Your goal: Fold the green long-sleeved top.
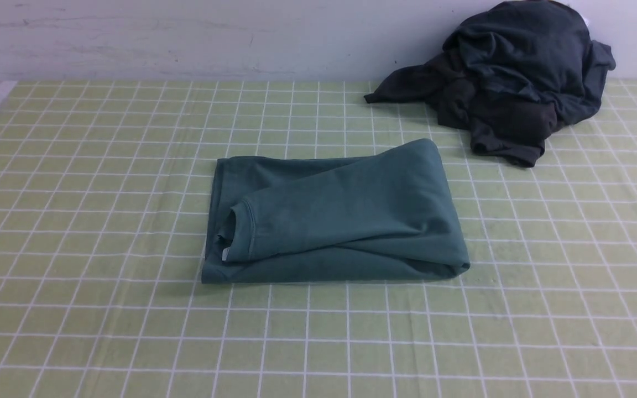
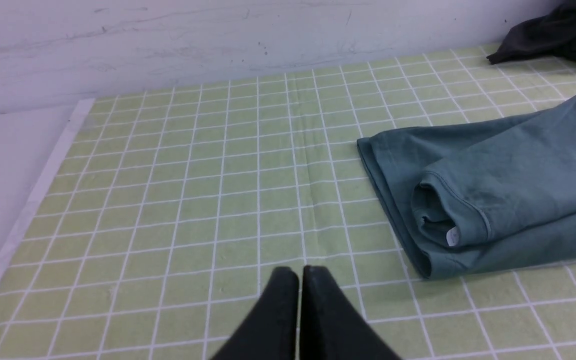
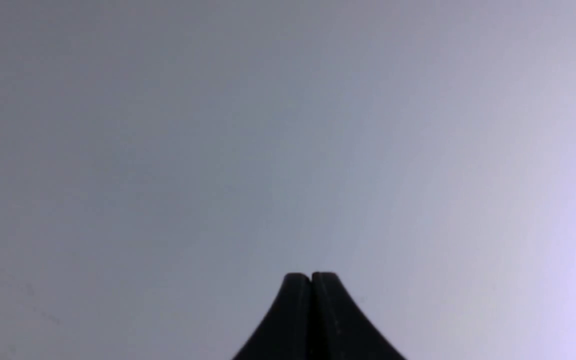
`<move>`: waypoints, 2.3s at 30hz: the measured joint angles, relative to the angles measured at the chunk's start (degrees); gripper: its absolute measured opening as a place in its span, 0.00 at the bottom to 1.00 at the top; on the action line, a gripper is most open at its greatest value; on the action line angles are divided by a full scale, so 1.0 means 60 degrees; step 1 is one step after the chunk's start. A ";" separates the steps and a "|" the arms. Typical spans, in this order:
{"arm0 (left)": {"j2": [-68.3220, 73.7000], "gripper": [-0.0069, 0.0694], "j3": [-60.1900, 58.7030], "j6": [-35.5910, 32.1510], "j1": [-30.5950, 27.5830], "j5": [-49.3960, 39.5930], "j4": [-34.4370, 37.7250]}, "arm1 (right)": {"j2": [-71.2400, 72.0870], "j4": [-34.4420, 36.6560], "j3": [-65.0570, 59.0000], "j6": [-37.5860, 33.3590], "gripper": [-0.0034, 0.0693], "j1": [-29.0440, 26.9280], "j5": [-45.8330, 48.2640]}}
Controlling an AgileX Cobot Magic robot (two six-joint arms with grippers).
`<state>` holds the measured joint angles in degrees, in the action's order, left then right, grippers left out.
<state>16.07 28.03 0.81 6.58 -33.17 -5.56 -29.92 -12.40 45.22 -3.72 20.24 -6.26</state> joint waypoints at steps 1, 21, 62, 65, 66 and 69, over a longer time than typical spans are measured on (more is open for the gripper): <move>0.0000 0.09 0.0000 -0.0021 0.0000 0.0000 0.0000 | 0.0545 -0.0046 -0.0689 -0.0012 0.03 0.0000 -0.0431; 0.0000 0.09 0.0000 -0.0021 0.0000 0.0000 0.0000 | 0.2392 -0.0094 -0.7785 0.0268 0.03 -0.0003 -0.0131; 0.0000 0.09 0.0000 -0.0021 0.0000 -0.0198 0.0001 | 0.5090 0.3230 -0.7761 -0.0161 0.03 -0.3227 0.4474; 0.0000 0.09 0.0000 -0.0021 0.0000 -0.0202 0.0001 | 0.5090 0.3230 -0.7761 -0.0161 0.03 -0.3227 0.4474; 0.0000 0.09 0.0000 -0.0021 0.0000 -0.0202 0.0001 | 0.5090 0.3230 -0.7761 -0.0161 0.03 -0.3227 0.4474; 0.0000 0.09 0.0000 -0.0021 0.0000 -0.0202 0.0001 | 0.5090 0.3230 -0.7761 -0.0161 0.03 -0.3227 0.4474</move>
<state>16.07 28.03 0.69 6.58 -34.37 -5.55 0.61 6.98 -1.35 -4.68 0.88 20.58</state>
